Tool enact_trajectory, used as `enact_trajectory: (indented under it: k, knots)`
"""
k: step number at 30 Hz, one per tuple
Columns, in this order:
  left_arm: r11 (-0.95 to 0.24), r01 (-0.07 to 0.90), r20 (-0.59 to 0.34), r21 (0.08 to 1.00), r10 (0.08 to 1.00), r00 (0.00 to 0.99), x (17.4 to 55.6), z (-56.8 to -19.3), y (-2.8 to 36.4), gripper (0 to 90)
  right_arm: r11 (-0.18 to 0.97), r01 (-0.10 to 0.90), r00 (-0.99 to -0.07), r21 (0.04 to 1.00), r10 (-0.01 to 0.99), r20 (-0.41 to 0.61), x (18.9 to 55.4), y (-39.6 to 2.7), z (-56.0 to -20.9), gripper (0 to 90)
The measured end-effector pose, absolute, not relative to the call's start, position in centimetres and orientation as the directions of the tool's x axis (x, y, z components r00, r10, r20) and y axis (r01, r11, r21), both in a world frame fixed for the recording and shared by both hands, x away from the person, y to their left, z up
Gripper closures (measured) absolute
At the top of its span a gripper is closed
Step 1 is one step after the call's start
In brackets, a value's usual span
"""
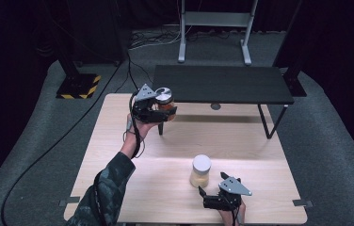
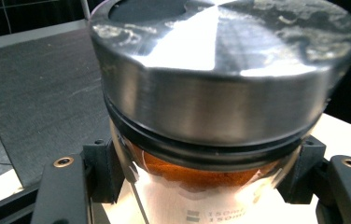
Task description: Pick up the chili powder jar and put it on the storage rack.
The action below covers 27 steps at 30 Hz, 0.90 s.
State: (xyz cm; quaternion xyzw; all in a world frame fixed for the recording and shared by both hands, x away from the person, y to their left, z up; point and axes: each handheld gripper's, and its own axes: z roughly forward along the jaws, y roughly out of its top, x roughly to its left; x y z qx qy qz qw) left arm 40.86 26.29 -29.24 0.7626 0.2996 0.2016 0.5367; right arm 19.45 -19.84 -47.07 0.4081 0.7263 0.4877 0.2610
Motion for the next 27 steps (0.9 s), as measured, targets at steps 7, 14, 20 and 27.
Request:
enact_trajectory:
  k: [7, 14, 20, 27]
  knots:
    - [-0.236, 0.231, -0.011, 0.944, 0.677, 0.736, 41.0, -28.6, 26.4, 31.3, 0.191, 0.338, -0.531, 0.922, 0.847, 0.019, 19.5, -19.9, -47.1, 0.0]
    - [-0.236, 0.222, -0.002, 0.946, 0.681, 0.732, 41.1, -27.9, 26.3, 31.3, 0.189, 0.339, -0.53, 0.922, 0.848, 0.022, 19.5, -19.9, -47.1, 0.0]
    - [-0.238, 0.216, 0.006, 0.947, 0.685, 0.728, 41.4, -27.1, 26.3, 31.3, 0.189, 0.338, -0.53, 0.922, 0.848, 0.021, 19.4, -19.8, -47.1, 0.0]
    - [-0.237, 0.203, 0.021, 0.95, 0.699, 0.715, 41.7, -26.0, 26.4, 31.3, 0.188, 0.339, -0.531, 0.922, 0.847, 0.022, 19.5, -19.9, -47.1, 0.0]
